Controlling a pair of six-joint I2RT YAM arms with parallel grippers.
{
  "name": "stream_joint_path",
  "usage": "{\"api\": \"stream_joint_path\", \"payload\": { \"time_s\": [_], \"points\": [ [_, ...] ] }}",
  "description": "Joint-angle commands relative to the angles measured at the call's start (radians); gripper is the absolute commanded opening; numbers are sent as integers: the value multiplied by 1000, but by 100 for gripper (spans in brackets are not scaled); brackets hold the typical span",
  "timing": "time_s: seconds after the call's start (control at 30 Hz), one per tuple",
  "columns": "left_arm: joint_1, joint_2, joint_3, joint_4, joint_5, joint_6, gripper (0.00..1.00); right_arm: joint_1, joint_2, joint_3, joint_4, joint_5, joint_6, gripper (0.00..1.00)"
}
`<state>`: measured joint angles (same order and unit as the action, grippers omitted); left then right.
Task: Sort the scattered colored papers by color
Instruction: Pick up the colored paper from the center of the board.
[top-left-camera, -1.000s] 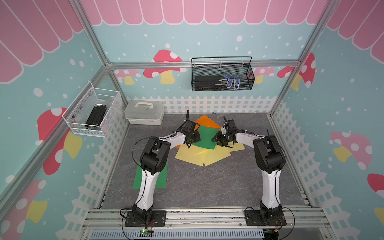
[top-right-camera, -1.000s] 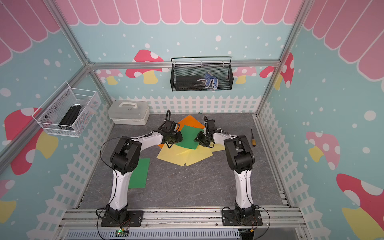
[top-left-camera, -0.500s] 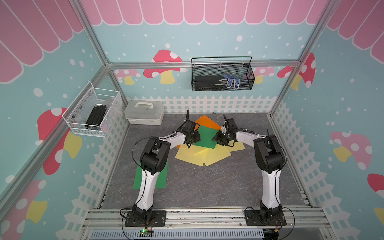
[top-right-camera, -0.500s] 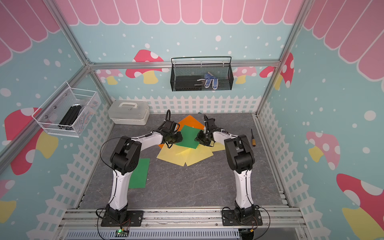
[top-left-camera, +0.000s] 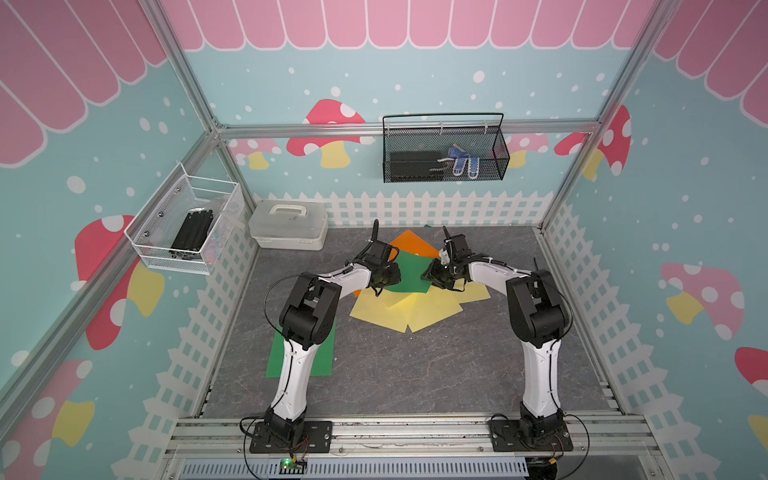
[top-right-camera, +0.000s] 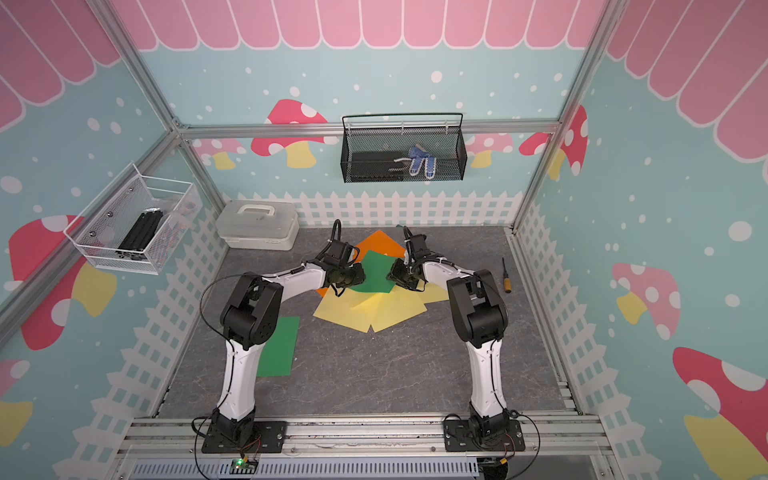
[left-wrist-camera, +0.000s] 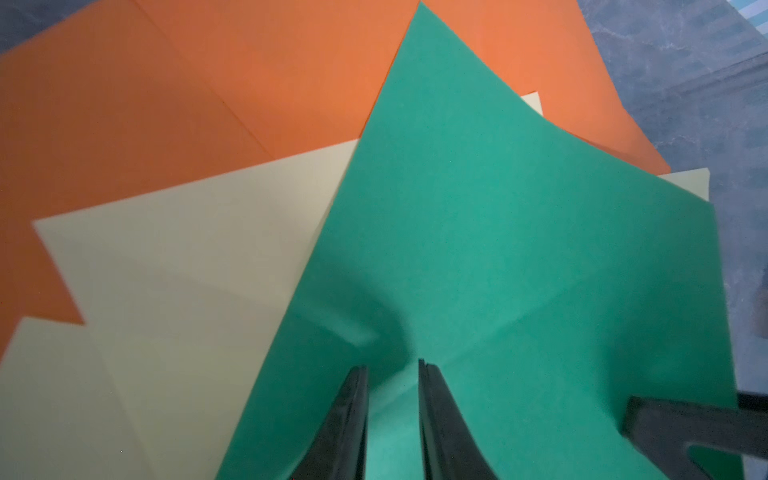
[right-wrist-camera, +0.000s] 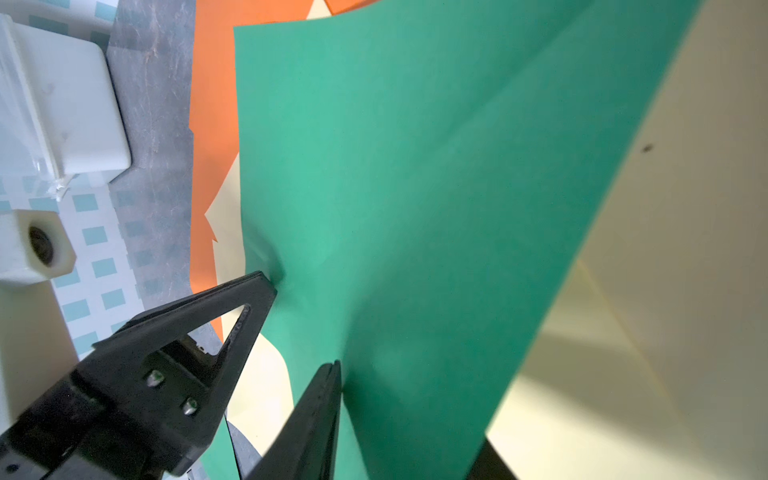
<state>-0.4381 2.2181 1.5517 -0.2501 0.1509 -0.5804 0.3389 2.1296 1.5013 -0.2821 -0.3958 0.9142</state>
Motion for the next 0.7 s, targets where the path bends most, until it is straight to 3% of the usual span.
{"api": "stream_joint_path", "payload": {
  "time_s": [0.0,0.43,0.67],
  "points": [
    [-7,68,-30,-114,5,-14,26,4,-55,13,-44,32,-15,36],
    [-5,74,-26,-113,9,-14,26,4,-70,14,-43,13,-17,35],
    [-5,60,-41,-105,1,-13,25,4,-41,-11,31,-31,52,32]
  ]
}}
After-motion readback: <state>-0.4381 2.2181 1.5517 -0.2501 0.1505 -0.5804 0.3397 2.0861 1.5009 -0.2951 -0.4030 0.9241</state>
